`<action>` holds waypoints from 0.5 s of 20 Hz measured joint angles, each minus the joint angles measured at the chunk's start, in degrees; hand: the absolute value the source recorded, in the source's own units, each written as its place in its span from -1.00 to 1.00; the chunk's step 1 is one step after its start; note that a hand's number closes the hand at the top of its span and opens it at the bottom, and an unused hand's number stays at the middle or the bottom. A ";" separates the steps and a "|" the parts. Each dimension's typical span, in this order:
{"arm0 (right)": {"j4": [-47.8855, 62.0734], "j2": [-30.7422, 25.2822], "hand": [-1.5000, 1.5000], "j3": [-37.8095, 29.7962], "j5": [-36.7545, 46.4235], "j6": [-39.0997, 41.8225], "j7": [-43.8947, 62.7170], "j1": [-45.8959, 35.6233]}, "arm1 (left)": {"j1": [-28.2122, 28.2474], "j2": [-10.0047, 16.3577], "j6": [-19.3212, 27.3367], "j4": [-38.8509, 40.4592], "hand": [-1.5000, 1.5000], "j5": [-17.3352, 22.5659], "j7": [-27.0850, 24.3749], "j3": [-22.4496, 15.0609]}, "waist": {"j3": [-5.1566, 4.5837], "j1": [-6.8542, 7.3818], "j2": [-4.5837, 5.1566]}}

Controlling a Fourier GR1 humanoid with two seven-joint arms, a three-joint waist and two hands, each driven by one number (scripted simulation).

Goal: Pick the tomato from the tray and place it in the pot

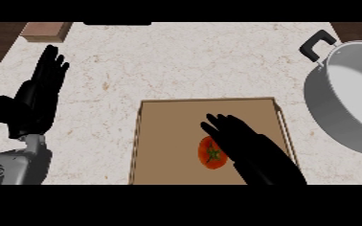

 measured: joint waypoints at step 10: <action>6.09 6.54 -1.00 1.02 8.83 2.49 1.74 1.42 | -1.02 -1.75 -0.43 0.47 0.00 -1.65 0.58 1.00 | 0.05 -0.24 0.04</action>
